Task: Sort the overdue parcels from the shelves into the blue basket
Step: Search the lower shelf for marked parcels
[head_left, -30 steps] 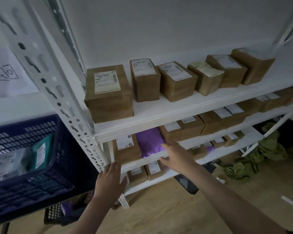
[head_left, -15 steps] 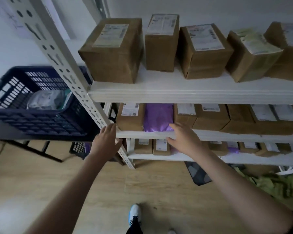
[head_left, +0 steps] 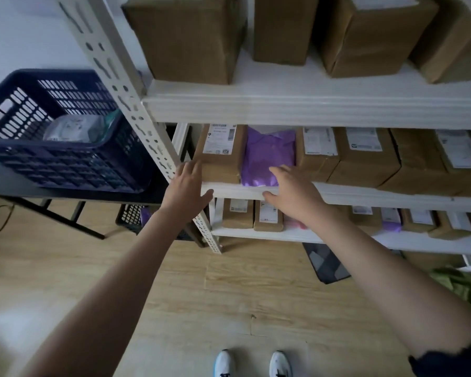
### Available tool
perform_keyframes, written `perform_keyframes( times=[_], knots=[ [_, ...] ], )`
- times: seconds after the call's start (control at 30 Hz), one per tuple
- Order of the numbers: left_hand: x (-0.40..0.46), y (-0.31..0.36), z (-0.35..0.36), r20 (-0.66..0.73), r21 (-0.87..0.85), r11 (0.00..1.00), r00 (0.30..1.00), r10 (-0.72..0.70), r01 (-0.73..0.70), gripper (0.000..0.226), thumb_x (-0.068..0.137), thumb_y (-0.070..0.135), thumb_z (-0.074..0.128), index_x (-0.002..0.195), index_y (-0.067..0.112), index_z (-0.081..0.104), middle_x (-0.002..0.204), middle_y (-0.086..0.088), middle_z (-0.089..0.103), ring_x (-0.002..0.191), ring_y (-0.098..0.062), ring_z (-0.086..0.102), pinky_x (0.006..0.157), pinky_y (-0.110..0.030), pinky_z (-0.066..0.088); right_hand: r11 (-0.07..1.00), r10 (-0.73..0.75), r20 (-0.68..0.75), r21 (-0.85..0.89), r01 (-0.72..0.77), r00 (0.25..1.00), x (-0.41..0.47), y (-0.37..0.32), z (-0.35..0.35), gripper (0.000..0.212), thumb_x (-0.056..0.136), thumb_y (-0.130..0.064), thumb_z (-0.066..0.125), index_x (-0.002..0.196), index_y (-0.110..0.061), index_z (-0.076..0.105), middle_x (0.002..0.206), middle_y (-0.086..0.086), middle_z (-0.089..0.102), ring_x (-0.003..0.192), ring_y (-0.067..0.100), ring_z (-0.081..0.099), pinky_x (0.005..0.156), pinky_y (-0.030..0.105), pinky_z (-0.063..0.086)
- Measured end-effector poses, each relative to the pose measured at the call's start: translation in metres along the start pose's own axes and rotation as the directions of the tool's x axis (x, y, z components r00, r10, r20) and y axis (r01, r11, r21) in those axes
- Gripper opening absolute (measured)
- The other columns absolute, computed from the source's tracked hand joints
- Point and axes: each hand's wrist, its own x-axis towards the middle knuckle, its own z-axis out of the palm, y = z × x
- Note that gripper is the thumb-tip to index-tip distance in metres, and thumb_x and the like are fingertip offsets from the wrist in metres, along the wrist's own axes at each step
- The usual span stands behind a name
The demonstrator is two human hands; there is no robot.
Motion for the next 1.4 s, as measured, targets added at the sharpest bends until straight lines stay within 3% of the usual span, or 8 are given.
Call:
perform_keyframes(
  times=[0.2,0.37,0.57,0.67,0.8,0.93,1.13,1.4],
  knots=[
    [0.021,-0.020,0.022,-0.077,-0.087,0.996,0.997,-0.024,0.017,0.097,0.092,0.030,0.071,0.159,0.003,0.007,0.164,-0.017,0.019,0.153,-0.035,0.016,0.122,-0.045,0.028,0.999,0.043,0.007,0.022,-0.043,0.999,0.036,-0.018,0.045,0.061,0.089,-0.038,0.074,0.134,-0.002,0.052,0.131,0.013,0.058,0.125,0.031,0.050,0.099,0.043,0.046],
    [0.048,-0.026,0.033,-0.033,-0.163,0.987,0.999,-0.015,0.009,0.105,0.091,0.024,0.073,0.159,-0.001,-0.003,0.158,-0.020,0.031,0.139,-0.037,0.041,0.112,-0.042,0.039,0.996,0.066,0.003,0.061,-0.066,0.998,0.073,-0.025,0.067,0.050,0.080,-0.040,0.083,0.109,-0.009,0.057,0.108,0.006,0.061,0.099,0.024,0.056,0.083,0.039,0.052],
    [0.066,-0.040,0.046,-0.049,-0.280,0.960,0.999,0.007,-0.021,0.072,0.081,0.022,0.081,0.142,0.009,0.044,0.134,-0.010,0.048,0.116,-0.030,0.056,0.101,-0.041,0.049,0.983,0.095,-0.047,0.164,-0.086,0.994,0.105,-0.018,0.076,0.040,0.069,-0.034,0.085,0.101,-0.017,0.069,0.091,-0.002,0.070,0.082,0.019,0.069,0.068,0.037,0.059],
    [0.070,-0.041,0.053,-0.008,-0.339,0.941,1.000,0.011,-0.013,0.066,0.079,0.020,0.081,0.137,0.015,0.049,0.128,-0.006,0.047,0.108,-0.025,0.058,0.095,-0.034,0.049,0.979,0.101,-0.058,0.185,-0.089,0.993,0.105,-0.016,0.076,0.033,0.071,-0.033,0.083,0.097,-0.017,0.069,0.087,-0.003,0.069,0.078,0.016,0.069,0.065,0.036,0.058],
    [0.073,-0.040,0.058,-0.009,-0.452,0.892,1.000,-0.007,0.002,0.067,0.080,0.021,0.080,0.138,0.018,0.046,0.122,-0.003,0.060,0.107,-0.021,0.061,0.084,-0.027,0.047,0.979,0.067,-0.100,0.198,-0.047,0.993,0.101,-0.020,0.077,0.025,0.081,-0.025,0.081,0.099,-0.012,0.071,0.087,0.003,0.070,0.078,0.019,0.069,0.065,0.034,0.056],
    [0.061,-0.039,0.061,-0.048,-0.463,0.887,0.999,-0.013,-0.011,0.062,0.082,0.019,0.078,0.136,0.017,0.049,0.116,-0.002,0.065,0.101,-0.022,0.062,0.077,-0.028,0.047,0.970,0.120,-0.130,0.227,-0.088,0.984,0.091,-0.028,0.081,0.043,0.081,-0.042,0.080,0.108,-0.011,0.069,0.094,0.003,0.070,0.082,0.018,0.068,0.069,0.034,0.058],
    [0.010,-0.042,0.055,-0.073,-0.446,0.894,0.997,0.007,-0.039,0.072,0.084,0.027,0.079,0.145,0.022,0.042,0.122,0.003,0.058,0.105,-0.015,0.056,0.083,-0.025,0.043,0.952,0.167,-0.103,0.277,-0.133,0.981,0.050,-0.046,0.088,0.048,0.082,-0.046,0.077,0.110,-0.010,0.063,0.098,0.002,0.063,0.086,0.018,0.064,0.074,0.035,0.056],
    [-0.061,-0.022,0.034,-0.144,-0.475,0.874,0.989,0.041,-0.106,0.088,0.086,0.028,0.077,0.157,0.031,0.025,0.146,0.010,0.046,0.128,-0.011,0.049,0.097,-0.026,0.047,0.950,0.153,-0.282,0.308,-0.062,0.947,-0.031,-0.065,0.090,0.059,0.083,-0.048,0.073,0.133,-0.021,0.057,0.115,-0.004,0.060,0.107,0.014,0.057,0.091,0.033,0.051]
  ],
)
